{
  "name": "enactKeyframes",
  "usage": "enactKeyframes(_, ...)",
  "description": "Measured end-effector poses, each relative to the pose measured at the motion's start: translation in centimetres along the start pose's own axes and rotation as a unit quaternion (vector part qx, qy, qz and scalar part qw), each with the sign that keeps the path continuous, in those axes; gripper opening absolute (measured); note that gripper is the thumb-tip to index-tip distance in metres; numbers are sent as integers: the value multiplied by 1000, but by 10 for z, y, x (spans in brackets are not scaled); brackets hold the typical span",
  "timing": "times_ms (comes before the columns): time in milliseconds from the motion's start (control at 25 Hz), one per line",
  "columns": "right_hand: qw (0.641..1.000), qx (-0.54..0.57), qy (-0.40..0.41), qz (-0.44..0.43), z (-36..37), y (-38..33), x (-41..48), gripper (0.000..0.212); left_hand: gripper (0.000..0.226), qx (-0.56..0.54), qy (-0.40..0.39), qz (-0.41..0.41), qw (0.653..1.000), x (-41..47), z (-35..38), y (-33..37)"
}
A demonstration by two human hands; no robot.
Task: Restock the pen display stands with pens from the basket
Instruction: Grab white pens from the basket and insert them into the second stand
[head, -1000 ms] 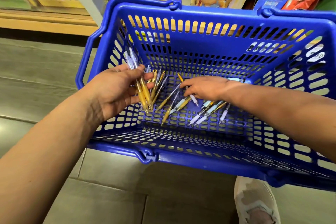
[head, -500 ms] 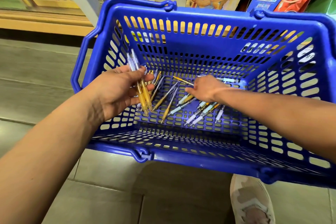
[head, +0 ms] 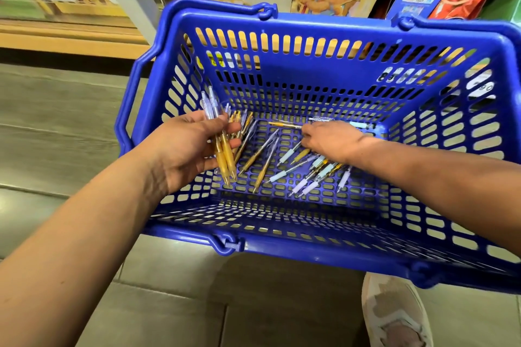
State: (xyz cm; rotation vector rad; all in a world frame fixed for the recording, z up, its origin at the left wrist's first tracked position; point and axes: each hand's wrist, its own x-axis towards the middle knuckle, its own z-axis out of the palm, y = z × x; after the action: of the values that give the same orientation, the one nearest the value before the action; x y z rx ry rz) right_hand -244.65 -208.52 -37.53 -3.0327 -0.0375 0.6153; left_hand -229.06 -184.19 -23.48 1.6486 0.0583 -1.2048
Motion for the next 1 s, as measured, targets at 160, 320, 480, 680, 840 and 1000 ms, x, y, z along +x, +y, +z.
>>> enactKeyframes(160, 985, 99, 92, -108, -34, -13, 2, 28, 10, 6, 7, -12, 1000, 2, 4, -2)
enactKeyframes(320, 927, 172, 250, -222, -59, -57, 7, 25, 19, 6, 22, -48, 999, 1, 11, -4)
enactKeyframes(480, 906, 178, 316, -218, -69, -78, 0, 26, 22, 15, 28, -62, 998, -1, 12, -7)
enactKeyframes(680, 892, 123, 375, -219, -71, -84, -1, 16, 15, 16, 60, -41, 997, -3, 13, -5)
enactKeyframes(840, 876, 119, 421, -201, -75, -87, -1, 8, 15, 0, 77, -37, 996, -3, 15, -7)
enactKeyframes(1000, 853, 70, 472, -213, -78, -96, -1, 10, 21, 8, 62, -44, 997, -5, 19, -11)
